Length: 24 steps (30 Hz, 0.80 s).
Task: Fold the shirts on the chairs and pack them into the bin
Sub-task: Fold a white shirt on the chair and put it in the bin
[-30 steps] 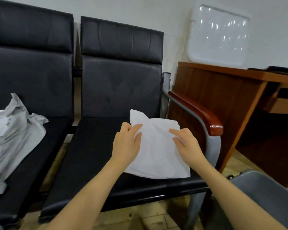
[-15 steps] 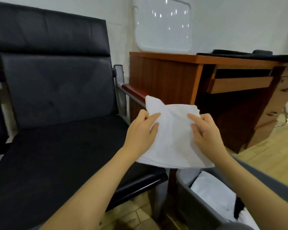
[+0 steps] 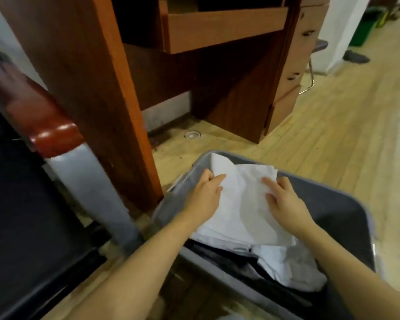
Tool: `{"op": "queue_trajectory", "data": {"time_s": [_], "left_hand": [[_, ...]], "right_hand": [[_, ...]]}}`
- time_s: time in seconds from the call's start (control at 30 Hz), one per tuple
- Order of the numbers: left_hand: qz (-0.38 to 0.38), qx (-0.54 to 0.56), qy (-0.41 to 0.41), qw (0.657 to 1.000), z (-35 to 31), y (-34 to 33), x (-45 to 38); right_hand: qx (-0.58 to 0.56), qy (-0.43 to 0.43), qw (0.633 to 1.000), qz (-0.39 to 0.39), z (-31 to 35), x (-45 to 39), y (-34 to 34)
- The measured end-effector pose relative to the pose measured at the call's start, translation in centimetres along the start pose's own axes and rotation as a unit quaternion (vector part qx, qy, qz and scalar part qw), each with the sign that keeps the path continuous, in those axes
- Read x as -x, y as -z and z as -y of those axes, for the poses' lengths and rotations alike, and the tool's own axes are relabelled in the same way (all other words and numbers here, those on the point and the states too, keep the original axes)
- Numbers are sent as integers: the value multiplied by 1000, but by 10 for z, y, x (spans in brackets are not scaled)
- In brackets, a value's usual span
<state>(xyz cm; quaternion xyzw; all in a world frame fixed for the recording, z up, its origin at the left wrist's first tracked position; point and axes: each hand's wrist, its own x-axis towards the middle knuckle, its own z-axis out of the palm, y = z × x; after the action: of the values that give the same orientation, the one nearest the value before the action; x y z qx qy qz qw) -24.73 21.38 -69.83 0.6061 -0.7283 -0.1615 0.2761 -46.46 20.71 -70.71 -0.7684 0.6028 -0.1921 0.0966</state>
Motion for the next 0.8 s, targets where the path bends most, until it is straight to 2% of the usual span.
{"op": "queue_trajectory", "data": {"time_s": [0.17, 0.37, 0.43, 0.5, 0.6, 0.7, 0.8], "left_hand": [[133, -6, -6, 991, -2, -107, -15], [214, 44, -20, 976, -25, -187, -27], [245, -11, -29, 969, -29, -207, -29], [296, -143, -41, 944, -29, -221, -31], [347, -229, -52, 908, -26, -225, -30], [319, -232, -65, 917, -23, -212, -26], [253, -214, -77, 940, -23, -185, -21]], "right_hand": [[55, -142, 984, 92, -68, 34, -49], [95, -277, 949, 114, -117, 61, -62], [137, -313, 927, 151, -128, 64, -69], [150, -341, 905, 206, -135, 65, -78], [138, -331, 906, 226, -138, 65, -89], [127, -292, 928, 192, -133, 61, -90], [119, -243, 950, 152, -120, 54, -81]]}}
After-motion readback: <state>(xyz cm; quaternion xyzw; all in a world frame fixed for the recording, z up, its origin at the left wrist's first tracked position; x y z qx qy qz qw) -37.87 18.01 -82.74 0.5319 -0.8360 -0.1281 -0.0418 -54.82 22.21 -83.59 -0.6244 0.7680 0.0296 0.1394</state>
